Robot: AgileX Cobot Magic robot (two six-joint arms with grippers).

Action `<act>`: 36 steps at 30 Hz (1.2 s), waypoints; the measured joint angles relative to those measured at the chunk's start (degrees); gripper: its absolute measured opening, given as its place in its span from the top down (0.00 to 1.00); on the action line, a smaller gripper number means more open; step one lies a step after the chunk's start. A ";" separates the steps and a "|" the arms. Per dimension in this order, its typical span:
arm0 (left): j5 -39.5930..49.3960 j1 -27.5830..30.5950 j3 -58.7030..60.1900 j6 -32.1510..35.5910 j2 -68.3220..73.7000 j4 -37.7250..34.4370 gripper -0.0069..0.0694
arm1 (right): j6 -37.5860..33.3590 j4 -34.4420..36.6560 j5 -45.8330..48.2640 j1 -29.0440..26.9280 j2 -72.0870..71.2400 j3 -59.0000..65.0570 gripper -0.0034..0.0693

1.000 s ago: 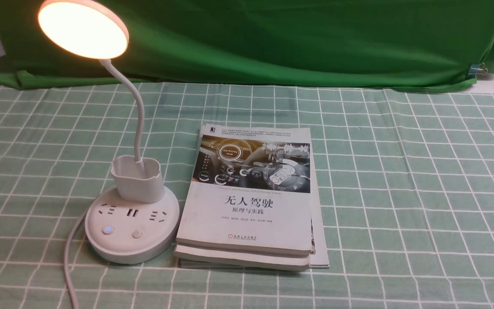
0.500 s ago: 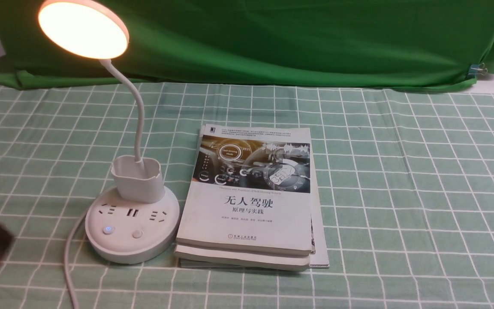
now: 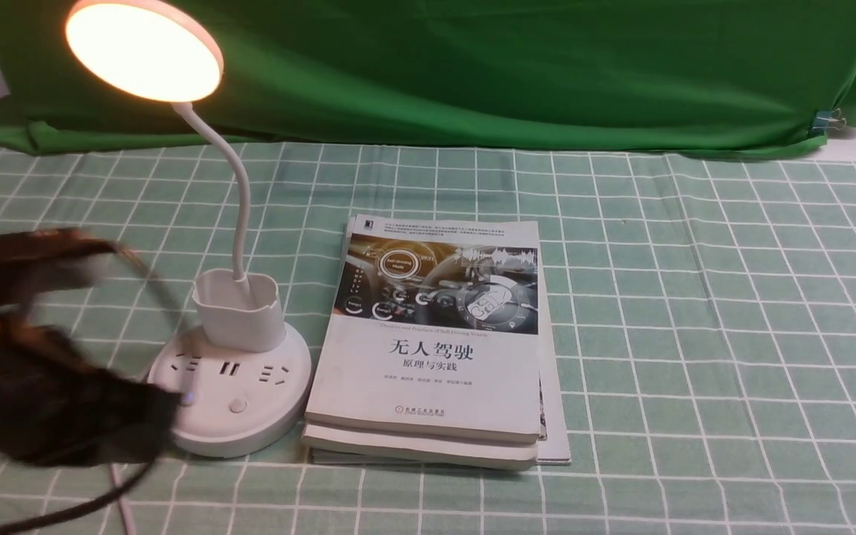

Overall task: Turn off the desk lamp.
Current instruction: Use the left arm to press the button switch on the lamp holder

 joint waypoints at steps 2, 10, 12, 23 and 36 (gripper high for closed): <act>0.07 -4.18 -2.92 -1.87 4.44 2.49 0.91 | 0.00 0.00 0.00 0.00 0.00 0.00 0.62; 0.47 -9.33 -12.24 -4.43 17.15 7.40 0.91 | 0.00 0.00 0.00 0.00 0.00 0.00 0.62; 1.00 -8.65 -14.79 -4.63 20.75 8.54 0.91 | 0.00 0.00 0.00 0.00 0.00 0.00 0.62; 1.64 -5.19 -19.20 -4.58 28.04 9.45 0.91 | 0.00 0.00 0.00 0.00 0.00 0.00 0.62; 1.28 -5.19 -19.79 -4.57 33.31 9.45 0.91 | 0.00 0.00 0.00 0.00 0.00 0.00 0.62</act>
